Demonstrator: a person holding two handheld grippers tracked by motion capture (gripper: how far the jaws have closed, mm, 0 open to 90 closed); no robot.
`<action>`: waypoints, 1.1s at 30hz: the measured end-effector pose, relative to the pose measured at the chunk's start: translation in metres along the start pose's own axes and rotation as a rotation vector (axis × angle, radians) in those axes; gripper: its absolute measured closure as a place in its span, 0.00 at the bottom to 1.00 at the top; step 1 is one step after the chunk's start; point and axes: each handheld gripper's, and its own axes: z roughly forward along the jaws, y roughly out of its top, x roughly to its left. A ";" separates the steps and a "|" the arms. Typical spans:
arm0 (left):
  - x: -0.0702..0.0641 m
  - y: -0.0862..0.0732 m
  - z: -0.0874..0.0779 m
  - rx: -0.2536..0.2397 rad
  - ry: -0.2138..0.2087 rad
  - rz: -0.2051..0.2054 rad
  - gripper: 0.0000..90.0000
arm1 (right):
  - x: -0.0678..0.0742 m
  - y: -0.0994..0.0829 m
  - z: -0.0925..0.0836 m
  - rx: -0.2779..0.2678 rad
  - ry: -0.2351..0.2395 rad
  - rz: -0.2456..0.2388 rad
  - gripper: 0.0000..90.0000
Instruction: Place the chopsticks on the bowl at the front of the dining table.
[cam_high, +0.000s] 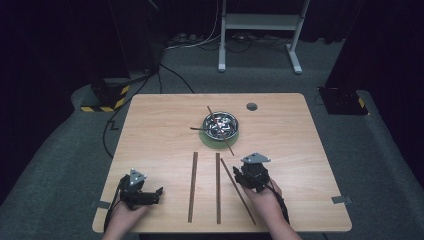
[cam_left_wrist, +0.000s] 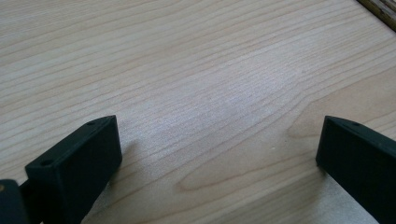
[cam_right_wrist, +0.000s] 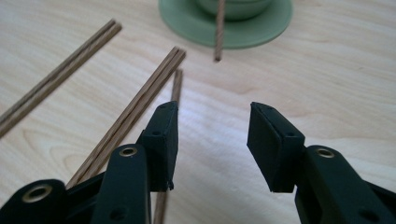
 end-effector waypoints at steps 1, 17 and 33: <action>0.000 0.000 0.000 0.000 0.000 0.000 0.00 | 0.003 -0.002 0.001 0.004 0.003 -0.003 0.59; -0.001 -0.001 -0.001 0.001 -0.007 0.009 0.00 | 0.024 -0.022 0.014 0.041 0.046 -0.020 0.59; -0.001 -0.001 -0.001 0.002 -0.009 0.010 0.00 | 0.024 -0.024 0.015 0.064 0.062 -0.050 0.65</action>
